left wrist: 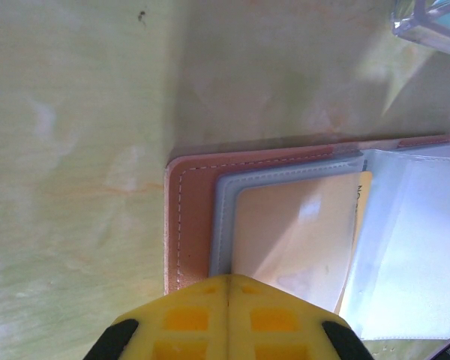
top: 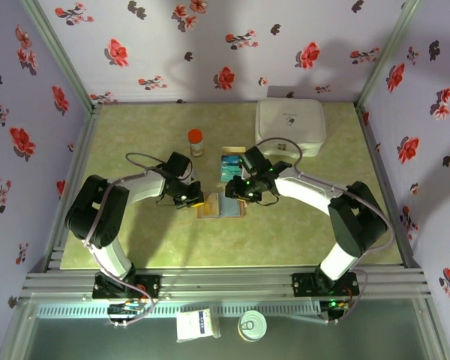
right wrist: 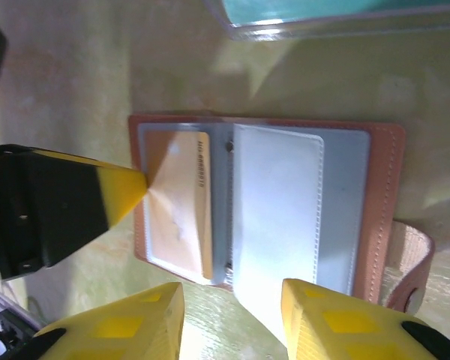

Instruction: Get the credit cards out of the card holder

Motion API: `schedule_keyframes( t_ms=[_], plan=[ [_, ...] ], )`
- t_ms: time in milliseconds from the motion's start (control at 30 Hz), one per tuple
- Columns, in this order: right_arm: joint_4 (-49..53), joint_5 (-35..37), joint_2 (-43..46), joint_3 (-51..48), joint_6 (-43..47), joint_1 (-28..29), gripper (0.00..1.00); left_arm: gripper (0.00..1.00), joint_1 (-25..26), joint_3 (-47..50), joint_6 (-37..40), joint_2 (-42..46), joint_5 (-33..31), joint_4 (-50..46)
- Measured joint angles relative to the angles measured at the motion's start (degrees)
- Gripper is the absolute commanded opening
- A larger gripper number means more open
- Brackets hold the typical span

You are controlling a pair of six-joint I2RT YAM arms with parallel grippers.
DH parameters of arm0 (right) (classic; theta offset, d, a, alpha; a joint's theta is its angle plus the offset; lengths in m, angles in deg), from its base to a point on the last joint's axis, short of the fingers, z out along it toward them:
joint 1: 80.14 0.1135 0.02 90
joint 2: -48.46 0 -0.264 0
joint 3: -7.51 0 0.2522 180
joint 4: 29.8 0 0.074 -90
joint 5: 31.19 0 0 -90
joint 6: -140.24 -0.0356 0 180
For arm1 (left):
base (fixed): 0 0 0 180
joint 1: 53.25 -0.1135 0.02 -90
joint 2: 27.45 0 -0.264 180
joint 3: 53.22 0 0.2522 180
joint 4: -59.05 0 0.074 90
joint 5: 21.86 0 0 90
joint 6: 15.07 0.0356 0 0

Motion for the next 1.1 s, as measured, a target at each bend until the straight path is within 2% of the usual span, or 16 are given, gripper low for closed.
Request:
schedule_keyframes(
  t_ms=[267, 500, 733, 1100],
  plan=[
    [3.0, 2.7, -2.8, 0.1, 1.0, 0.0, 0.38, 0.04, 0.0, 0.0, 0.0, 0.0, 0.0, 0.0],
    [3.4, 2.2, -3.1, 0.1, 1.5, 0.0, 0.27, 0.04, 0.0, 0.0, 0.0, 0.0, 0.0, 0.0],
    [-0.1, -0.9, -3.2, 0.1, -0.5, -0.1, 0.05, 0.04, 0.0, 0.0, 0.0, 0.0, 0.0, 0.0],
    [-5.7, -4.7, -6.0, 0.3, -3.5, 0.3, 0.0, 0.04, 0.0, 0.0, 0.0, 0.0, 0.1, 0.0]
  ],
)
